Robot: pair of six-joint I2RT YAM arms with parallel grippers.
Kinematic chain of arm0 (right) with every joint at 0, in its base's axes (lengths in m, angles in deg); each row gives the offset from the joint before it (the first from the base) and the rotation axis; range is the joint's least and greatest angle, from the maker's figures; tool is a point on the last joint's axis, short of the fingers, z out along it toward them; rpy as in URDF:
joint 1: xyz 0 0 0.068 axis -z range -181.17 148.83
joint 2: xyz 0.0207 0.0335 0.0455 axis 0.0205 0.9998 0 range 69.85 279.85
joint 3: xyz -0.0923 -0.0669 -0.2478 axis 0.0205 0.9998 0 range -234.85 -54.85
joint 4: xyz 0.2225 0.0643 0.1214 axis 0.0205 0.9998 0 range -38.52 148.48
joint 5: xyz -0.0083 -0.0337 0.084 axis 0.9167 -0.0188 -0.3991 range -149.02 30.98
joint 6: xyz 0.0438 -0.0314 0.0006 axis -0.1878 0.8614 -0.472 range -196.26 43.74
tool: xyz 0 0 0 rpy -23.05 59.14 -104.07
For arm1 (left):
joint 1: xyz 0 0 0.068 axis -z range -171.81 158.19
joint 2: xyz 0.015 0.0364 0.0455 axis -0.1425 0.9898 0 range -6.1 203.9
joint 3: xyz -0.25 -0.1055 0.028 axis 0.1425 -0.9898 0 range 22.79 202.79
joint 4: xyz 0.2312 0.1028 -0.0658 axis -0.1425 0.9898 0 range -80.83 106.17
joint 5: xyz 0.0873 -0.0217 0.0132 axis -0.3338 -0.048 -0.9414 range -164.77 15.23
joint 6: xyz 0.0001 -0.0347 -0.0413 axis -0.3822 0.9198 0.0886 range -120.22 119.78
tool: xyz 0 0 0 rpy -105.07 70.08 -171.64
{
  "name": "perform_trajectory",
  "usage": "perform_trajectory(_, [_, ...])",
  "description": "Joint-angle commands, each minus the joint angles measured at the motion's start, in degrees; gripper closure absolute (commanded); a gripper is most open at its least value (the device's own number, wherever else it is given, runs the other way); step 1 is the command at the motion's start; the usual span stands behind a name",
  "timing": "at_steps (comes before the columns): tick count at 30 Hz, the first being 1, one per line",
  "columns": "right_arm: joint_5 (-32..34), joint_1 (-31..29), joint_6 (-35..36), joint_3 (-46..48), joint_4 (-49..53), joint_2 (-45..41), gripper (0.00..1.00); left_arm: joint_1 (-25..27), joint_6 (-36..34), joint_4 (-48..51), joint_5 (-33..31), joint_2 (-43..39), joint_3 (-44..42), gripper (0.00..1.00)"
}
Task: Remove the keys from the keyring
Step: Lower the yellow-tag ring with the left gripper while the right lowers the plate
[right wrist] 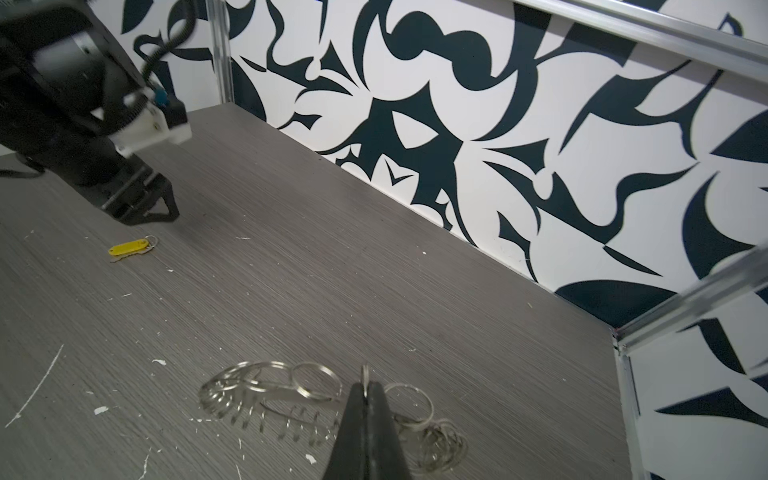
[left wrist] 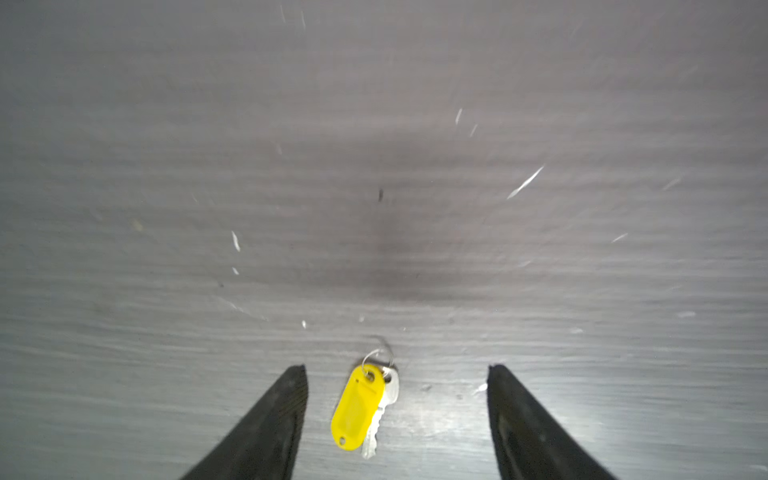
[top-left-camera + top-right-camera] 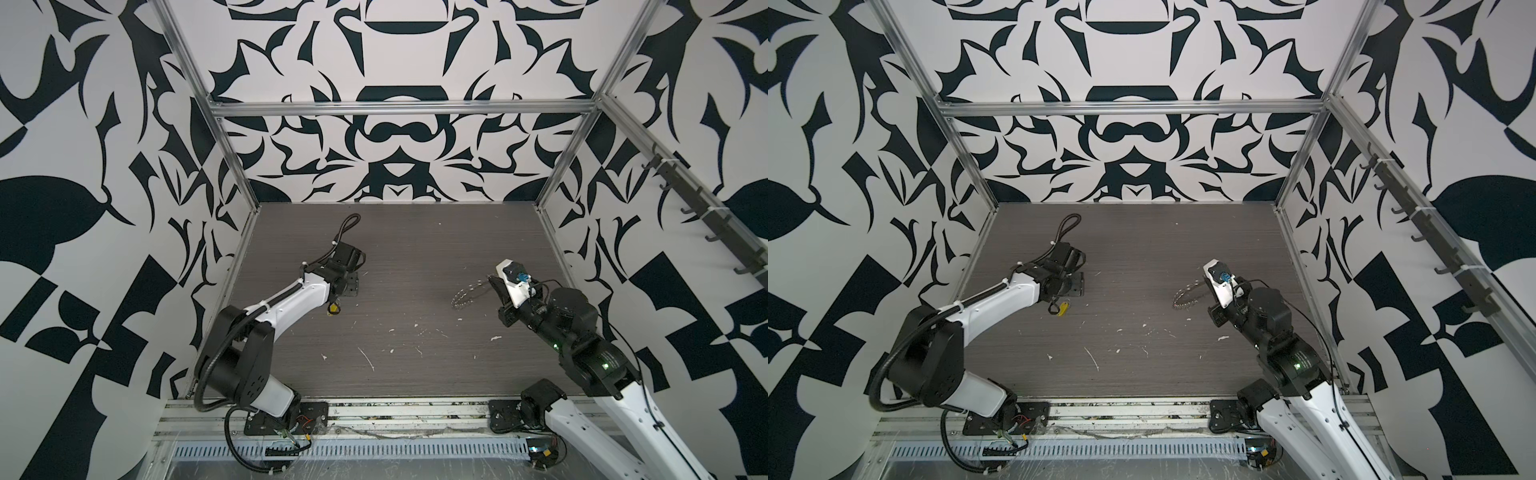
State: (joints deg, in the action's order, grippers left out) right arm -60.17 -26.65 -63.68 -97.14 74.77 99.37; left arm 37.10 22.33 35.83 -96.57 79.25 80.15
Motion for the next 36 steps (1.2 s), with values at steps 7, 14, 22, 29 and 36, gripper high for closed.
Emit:
perform_trajectory(7, [6.2, 0.0, -10.8, 1.3, 6.3, -4.3, 1.00, 1.0, -2.7, -0.6, 2.2, -3.1, 5.3, 0.24])
perform_trajectory(14, [8.9, 0.0, -15.4, 3.7, 6.9, 2.6, 1.00, 1.0, -3.9, -1.3, 3.1, -1.7, 6.4, 0.24])
perform_trajectory(22, [10.5, 0.0, -17.6, 2.1, -3.1, 26.8, 1.00, 1.0, -4.6, -2.4, 3.7, -2.6, 5.3, 0.22])
perform_trajectory(29, [13.6, 1.3, -13.0, -9.6, -7.8, 51.2, 1.00, 1.0, -6.1, -2.2, 3.9, -2.7, 5.8, 0.21])
perform_trajectory(36, [14.1, 1.5, -12.8, -15.0, -5.5, 60.2, 1.00, 1.0, -6.5, -1.9, 3.6, -3.6, 5.4, 0.20])
